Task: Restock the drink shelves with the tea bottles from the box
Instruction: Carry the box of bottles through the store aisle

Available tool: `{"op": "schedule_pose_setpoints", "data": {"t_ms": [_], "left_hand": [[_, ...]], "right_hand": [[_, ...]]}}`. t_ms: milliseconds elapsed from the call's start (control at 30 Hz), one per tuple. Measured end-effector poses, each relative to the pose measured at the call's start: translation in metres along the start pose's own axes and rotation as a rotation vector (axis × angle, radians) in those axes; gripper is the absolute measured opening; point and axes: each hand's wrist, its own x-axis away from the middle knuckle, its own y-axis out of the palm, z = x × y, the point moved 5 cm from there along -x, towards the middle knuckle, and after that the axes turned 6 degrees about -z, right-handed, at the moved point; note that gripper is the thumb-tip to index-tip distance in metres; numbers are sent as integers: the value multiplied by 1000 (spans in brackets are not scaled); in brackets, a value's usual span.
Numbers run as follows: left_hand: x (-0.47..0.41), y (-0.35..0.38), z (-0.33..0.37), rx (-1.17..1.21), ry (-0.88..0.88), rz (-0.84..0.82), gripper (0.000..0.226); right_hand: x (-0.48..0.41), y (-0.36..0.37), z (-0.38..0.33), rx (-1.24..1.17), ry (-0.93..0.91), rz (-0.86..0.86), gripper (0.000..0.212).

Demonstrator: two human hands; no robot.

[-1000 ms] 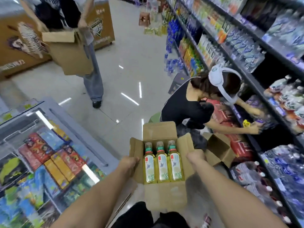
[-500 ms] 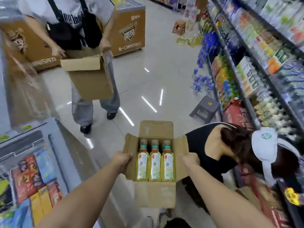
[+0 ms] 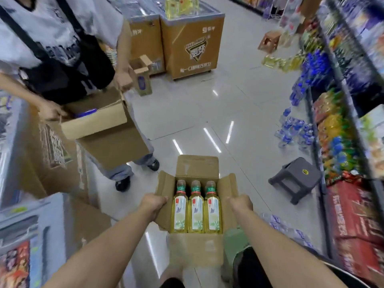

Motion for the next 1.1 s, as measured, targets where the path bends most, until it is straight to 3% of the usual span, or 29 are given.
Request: {"op": "schedule_pose_setpoints", "data": {"t_ms": [200,500,700,1100], "left_hand": [[-101,12,113,-47,-15,-43,35],[-236,66,349,-115,89,-73,17],[-328,125,497,-96,72,-16,17],[-533,286,824,-111,72,-89,20]], "right_hand": [[-70,0,-106,-43,39,19,20],[-220,-41,-298,-115,52,34,20],[-349,-90,-439,-82,9,37,21],[-624,-209,-708,-74,33,84,22]]}}
